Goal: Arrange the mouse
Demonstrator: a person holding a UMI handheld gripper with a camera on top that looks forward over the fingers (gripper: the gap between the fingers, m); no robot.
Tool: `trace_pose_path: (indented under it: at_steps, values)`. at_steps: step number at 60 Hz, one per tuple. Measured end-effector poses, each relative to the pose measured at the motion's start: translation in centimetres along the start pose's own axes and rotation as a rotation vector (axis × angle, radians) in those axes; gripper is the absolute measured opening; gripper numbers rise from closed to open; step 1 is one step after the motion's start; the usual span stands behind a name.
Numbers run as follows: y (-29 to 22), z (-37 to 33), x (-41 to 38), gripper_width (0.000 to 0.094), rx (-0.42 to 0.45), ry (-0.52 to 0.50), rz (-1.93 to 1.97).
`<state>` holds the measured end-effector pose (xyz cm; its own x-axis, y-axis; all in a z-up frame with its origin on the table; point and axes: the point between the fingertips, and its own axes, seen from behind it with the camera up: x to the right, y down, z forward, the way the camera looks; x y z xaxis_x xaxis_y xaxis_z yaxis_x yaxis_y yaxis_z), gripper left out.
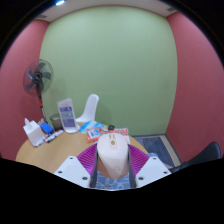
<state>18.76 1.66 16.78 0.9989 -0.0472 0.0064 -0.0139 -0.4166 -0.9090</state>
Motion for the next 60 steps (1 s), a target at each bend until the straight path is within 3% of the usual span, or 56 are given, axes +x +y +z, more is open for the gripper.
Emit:
trace_pose_path:
  at_steps: [9,20,28,35,38,42,60]
  values:
    - [9.7,3.6,5.0,0.0434,-0.180,0.019,-0.024]
    - [16.4,5.6,5.7,0.0458,-0.294,-0.010,-0.007]
    - [16.3,5.1,5.3,0.0576,-0.290,-0.044,-0.031]
    - [14.1,2.9,5.7,0.0869,-0.254,-0.030,-0.056]
    - [12.8,1.3,5.9,0.0814,-0.237,-0.017,-0.064]
    - [11.2,-1.1,5.9,0.0857,-0.220,0.000,-0.065]
    - [6.7,-15.3,3.6,0.0842,-0.167,0.065,-0.101]
